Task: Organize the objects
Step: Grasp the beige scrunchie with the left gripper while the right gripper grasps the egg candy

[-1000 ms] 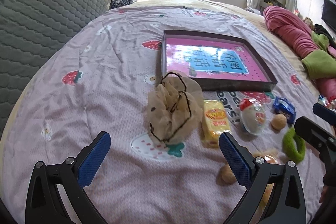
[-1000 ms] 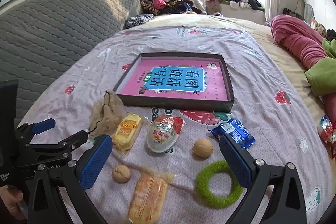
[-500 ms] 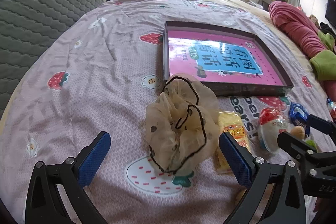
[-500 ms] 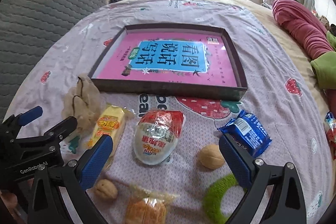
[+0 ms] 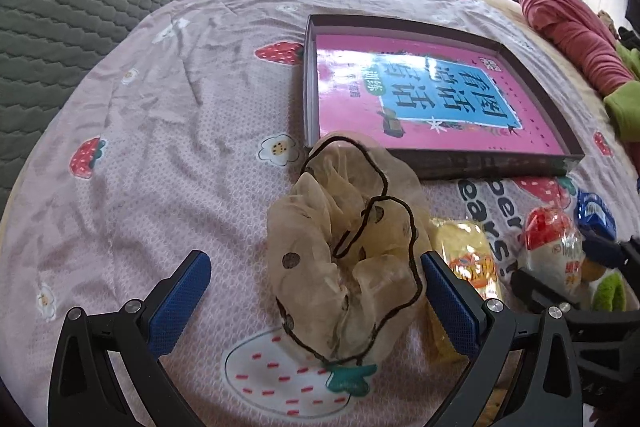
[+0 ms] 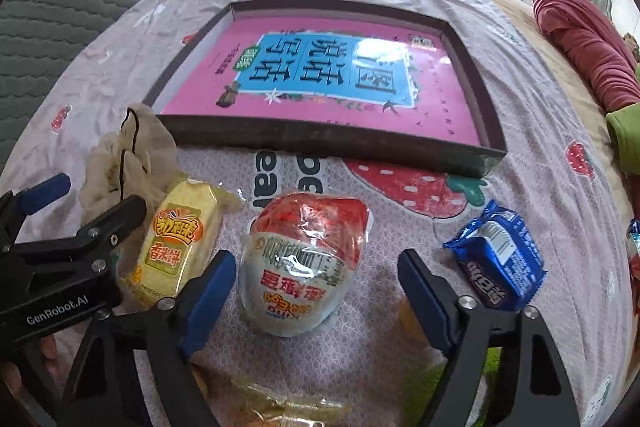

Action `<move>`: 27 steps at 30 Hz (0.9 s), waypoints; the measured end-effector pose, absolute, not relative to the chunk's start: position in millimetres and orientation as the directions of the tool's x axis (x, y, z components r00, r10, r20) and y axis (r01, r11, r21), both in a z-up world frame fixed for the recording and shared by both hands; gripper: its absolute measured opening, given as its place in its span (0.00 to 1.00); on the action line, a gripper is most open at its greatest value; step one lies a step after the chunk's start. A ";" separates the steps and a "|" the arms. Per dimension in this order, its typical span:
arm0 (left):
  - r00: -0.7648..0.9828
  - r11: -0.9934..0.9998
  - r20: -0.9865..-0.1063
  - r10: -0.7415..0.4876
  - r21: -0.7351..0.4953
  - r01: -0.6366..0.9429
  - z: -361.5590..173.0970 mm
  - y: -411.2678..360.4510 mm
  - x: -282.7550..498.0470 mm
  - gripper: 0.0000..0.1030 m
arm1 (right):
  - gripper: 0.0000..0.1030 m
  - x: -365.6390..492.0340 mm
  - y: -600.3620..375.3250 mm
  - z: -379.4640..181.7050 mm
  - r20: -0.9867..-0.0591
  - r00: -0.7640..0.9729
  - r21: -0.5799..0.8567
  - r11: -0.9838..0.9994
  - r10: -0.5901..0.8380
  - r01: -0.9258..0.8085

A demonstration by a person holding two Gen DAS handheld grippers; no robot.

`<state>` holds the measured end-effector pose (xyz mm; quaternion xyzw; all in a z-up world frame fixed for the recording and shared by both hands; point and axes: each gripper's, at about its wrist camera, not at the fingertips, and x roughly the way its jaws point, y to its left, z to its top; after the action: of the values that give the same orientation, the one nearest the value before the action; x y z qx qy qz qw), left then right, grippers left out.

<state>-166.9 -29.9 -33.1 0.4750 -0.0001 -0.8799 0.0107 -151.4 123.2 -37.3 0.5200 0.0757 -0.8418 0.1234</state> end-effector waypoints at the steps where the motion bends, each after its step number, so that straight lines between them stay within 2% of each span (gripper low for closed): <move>1: -0.545 -1.000 -0.839 -0.014 0.006 0.017 -33.6 -29.6 -169.0 1.00 | 0.75 -152.5 122.1 -38.5 -0.895 -0.428 -0.002 -0.957 -0.128 0.289; 4: -0.533 -1.000 -0.846 -0.005 -0.006 0.019 -37.9 -29.4 -175.7 1.00 | 0.65 -158.0 118.4 -44.3 -0.903 -0.415 -0.019 -0.954 -0.112 0.299; 9: -0.506 -0.999 -0.862 0.017 -0.030 0.019 -52.3 -30.3 -183.4 0.99 | 0.58 -163.6 111.6 -52.1 -0.908 -0.406 -0.039 -0.943 -0.105 0.330; 12: -0.515 -0.998 -0.856 0.046 -0.065 0.018 -54.0 -33.1 -184.6 0.92 | 0.56 -163.2 109.4 -52.1 -0.906 -0.409 -0.045 -0.934 -0.111 0.355; 13: -0.516 -0.998 -0.855 0.047 -0.065 0.018 -54.0 -32.7 -185.6 0.84 | 0.56 -162.2 109.0 -51.4 -0.906 -0.407 -0.044 -0.930 -0.116 0.365; 14: -0.516 -0.998 -0.856 0.041 -0.059 0.018 -54.0 -31.9 -185.8 0.60 | 0.56 -161.2 108.2 -50.0 -0.906 -0.406 -0.039 -0.928 -0.124 0.369; 15: -0.518 -0.998 -0.855 0.036 -0.054 0.020 -52.9 -30.6 -185.5 0.51 | 0.56 -161.0 108.7 -48.6 -0.905 -0.403 -0.029 -0.926 -0.135 0.376; 17: -0.518 -0.998 -0.854 0.048 -0.060 0.006 -49.7 -27.4 -186.3 0.39 | 0.55 -158.9 109.1 -43.2 -0.900 -0.411 -0.023 -0.923 -0.149 0.385; 23: -0.535 -0.998 -0.843 0.065 -0.050 -0.042 -34.2 -16.7 -177.1 0.22 | 0.55 -154.5 114.2 -26.6 -0.882 -0.435 -0.006 -0.917 -0.183 0.398; 27: -0.521 -0.997 -0.850 0.080 -0.063 -0.049 -29.0 -13.5 -175.2 0.19 | 0.55 -154.5 121.8 -15.3 -0.872 -0.445 0.015 -0.921 -0.203 0.390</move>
<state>-175.2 -13.5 -29.0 0.4881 0.0155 -0.8719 -0.0370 -154.5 121.8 -15.3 0.4965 0.0944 -0.8448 0.1754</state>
